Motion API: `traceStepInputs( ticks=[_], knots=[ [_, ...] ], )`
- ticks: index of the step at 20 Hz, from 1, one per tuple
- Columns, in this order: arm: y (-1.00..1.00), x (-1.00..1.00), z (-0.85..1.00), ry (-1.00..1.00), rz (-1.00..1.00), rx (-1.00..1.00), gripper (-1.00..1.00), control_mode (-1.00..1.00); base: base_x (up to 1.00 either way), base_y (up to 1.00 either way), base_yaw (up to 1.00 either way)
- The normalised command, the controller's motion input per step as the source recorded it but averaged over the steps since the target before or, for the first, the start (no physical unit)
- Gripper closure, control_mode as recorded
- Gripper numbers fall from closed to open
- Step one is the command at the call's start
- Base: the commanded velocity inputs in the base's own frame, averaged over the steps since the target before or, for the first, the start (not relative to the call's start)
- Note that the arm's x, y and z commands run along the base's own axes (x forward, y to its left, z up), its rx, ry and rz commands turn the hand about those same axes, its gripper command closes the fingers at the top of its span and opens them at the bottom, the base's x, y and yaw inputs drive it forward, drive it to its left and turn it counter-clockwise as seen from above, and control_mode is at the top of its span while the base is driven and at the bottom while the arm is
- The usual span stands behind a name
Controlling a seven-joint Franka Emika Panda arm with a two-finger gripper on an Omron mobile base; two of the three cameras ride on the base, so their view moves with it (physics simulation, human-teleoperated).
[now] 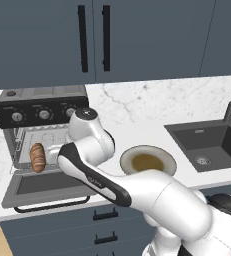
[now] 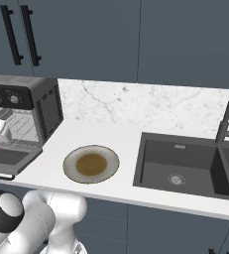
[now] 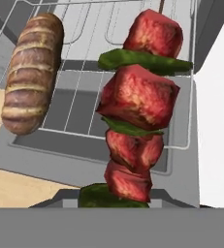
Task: Pick up the kebab skewer and baguette bread, and place them inside the toaster oven. Close the toaster oven door and start by setting the timer.
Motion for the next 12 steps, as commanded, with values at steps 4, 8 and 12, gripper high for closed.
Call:
traceStepInputs(
  ticks=[4,8,12],
  knots=[
    [0.0,0.03,-0.13,0.0,-0.04,0.0,1.0,-1.0,0.0,0.0,0.0],
    [0.0,0.14,-0.1,0.0,-0.01,0.0,1.0,-1.0,0.0,0.0,0.0],
    [0.0,0.19,0.0,0.0,0.0,0.0,1.0,-1.0,0.0,0.0,0.0]
  ],
)
